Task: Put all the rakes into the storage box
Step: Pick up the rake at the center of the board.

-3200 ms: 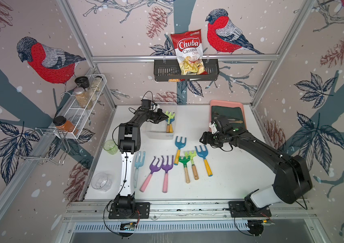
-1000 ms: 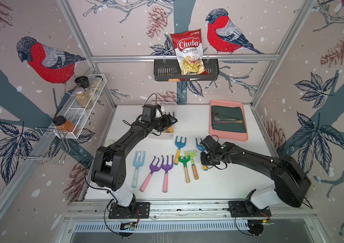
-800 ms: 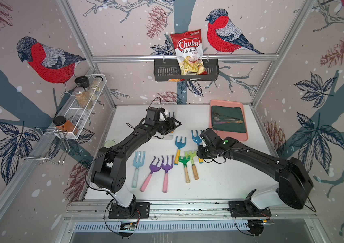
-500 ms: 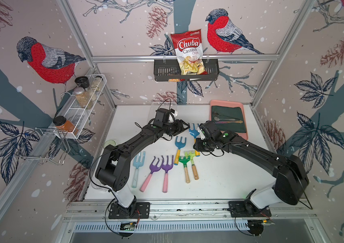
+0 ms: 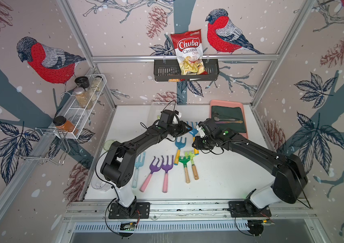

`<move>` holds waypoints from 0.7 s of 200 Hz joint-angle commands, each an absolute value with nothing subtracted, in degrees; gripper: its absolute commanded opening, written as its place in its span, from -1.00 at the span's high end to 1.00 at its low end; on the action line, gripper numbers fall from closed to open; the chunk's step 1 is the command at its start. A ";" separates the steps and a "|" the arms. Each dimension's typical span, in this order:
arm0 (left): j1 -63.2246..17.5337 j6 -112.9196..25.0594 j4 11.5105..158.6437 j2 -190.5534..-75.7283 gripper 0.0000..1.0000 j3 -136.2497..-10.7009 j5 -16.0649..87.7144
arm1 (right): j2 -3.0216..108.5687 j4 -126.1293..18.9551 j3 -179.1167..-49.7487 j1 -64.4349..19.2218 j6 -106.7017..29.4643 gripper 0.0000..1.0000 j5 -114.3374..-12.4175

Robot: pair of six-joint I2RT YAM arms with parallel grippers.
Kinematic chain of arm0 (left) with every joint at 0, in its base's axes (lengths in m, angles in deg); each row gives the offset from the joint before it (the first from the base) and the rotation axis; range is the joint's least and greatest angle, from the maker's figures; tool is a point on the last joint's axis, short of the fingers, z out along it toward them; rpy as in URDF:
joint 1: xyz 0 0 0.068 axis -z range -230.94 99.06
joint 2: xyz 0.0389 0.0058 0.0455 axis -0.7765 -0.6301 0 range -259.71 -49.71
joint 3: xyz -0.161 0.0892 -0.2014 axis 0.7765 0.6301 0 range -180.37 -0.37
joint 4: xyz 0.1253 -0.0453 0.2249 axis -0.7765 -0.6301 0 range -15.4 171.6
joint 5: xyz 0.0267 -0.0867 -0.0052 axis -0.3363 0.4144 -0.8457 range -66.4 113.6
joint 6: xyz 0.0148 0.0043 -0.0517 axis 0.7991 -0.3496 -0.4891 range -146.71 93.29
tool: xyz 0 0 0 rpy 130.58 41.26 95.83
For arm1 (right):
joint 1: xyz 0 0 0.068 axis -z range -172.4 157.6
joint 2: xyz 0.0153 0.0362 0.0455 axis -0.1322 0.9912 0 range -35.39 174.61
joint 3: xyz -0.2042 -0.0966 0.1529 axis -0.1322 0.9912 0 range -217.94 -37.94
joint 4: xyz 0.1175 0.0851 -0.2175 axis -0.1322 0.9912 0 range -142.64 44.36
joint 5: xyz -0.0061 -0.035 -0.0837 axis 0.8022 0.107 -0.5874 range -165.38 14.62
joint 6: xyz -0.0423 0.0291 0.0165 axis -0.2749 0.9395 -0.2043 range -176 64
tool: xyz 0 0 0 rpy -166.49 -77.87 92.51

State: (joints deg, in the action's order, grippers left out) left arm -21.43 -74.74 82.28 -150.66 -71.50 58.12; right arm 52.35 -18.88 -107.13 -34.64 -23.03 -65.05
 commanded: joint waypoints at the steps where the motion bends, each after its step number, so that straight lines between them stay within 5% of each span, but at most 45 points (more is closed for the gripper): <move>1: -21.20 -75.16 85.20 -150.96 0.54 -71.96 58.18 | 52.80 -18.81 -108.10 -34.59 -23.97 0.63 -64.31; 36: -21.08 -76.30 86.96 -152.26 1.00 -73.03 58.93 | 52.42 -18.52 -108.02 -34.59 -23.82 0.59 -64.39; 101: -21.12 -76.10 86.95 -152.68 1.00 -74.12 58.70 | 51.04 -19.11 -107.12 -33.64 -23.08 0.29 -65.08; 140: -21.17 -76.03 86.71 -152.57 1.00 -74.61 58.69 | 50.16 -18.88 -107.13 -33.12 -22.73 -0.17 -65.27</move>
